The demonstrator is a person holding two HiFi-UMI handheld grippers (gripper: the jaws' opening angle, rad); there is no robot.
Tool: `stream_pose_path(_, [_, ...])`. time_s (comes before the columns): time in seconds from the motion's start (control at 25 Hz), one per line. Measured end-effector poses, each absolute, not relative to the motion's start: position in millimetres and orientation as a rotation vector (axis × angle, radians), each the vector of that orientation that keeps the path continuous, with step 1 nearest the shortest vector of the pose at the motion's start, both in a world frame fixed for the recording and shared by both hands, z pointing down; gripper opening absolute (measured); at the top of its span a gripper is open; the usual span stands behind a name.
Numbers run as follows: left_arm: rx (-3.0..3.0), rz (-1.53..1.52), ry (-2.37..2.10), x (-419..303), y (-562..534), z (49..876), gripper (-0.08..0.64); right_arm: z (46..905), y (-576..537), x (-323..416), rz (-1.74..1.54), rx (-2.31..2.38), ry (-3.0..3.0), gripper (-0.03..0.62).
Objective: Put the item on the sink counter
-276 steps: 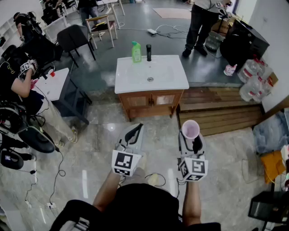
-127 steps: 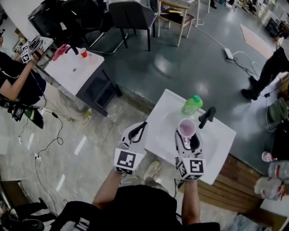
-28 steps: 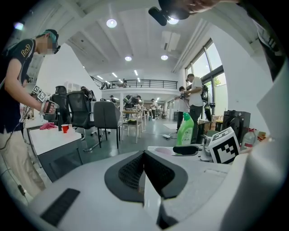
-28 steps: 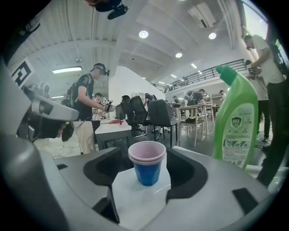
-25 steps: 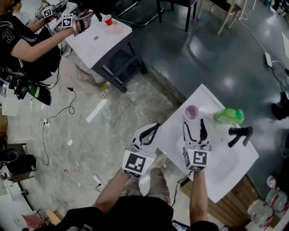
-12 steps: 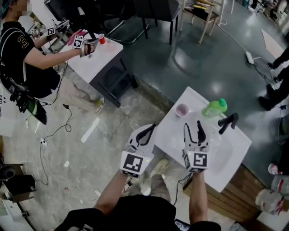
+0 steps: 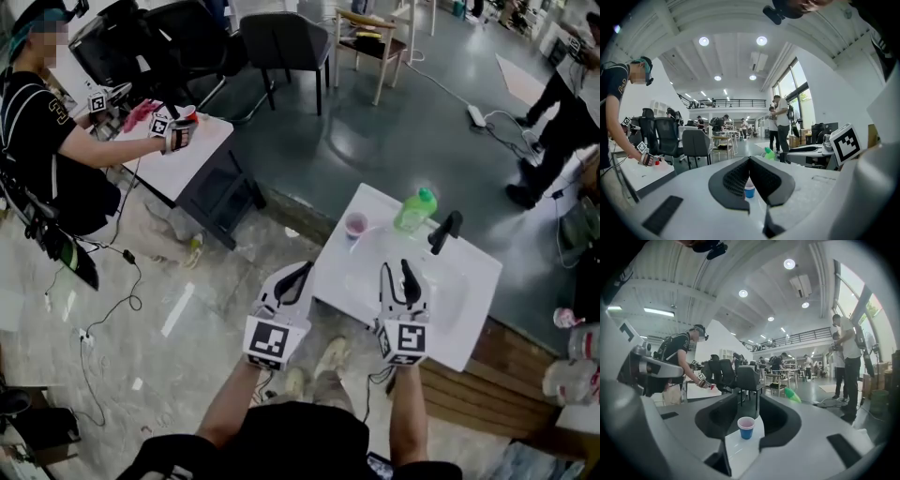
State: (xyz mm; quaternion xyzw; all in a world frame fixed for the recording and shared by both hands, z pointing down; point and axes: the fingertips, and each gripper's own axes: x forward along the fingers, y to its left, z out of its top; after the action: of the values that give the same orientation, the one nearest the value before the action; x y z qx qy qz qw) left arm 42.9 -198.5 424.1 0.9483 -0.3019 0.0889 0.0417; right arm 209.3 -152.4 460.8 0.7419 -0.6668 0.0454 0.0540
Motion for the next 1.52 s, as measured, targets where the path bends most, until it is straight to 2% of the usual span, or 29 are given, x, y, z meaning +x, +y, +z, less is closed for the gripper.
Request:
stream_pose_path(0.44, [2.986, 0.202, -0.808, 15.3, -161.4, 382.5, 0.003, 414.0, -84.4, 176.9, 0.098, 2.372, -1.889, 0.077])
stream_pose_path(0.92, [3.028, 0.185, -0.703, -12.0, -113.2, 372.3, 0.003, 409.6, -17.9, 138.3, 0.107, 2.439, -1.794, 0.025])
stream_pose_path(1.52, [3.050, 0.187, -0.649, -26.0, -86.9, 369.4, 0.003, 406.3, 18.8, 123.9, 0.111, 2.490, -1.739, -0.002])
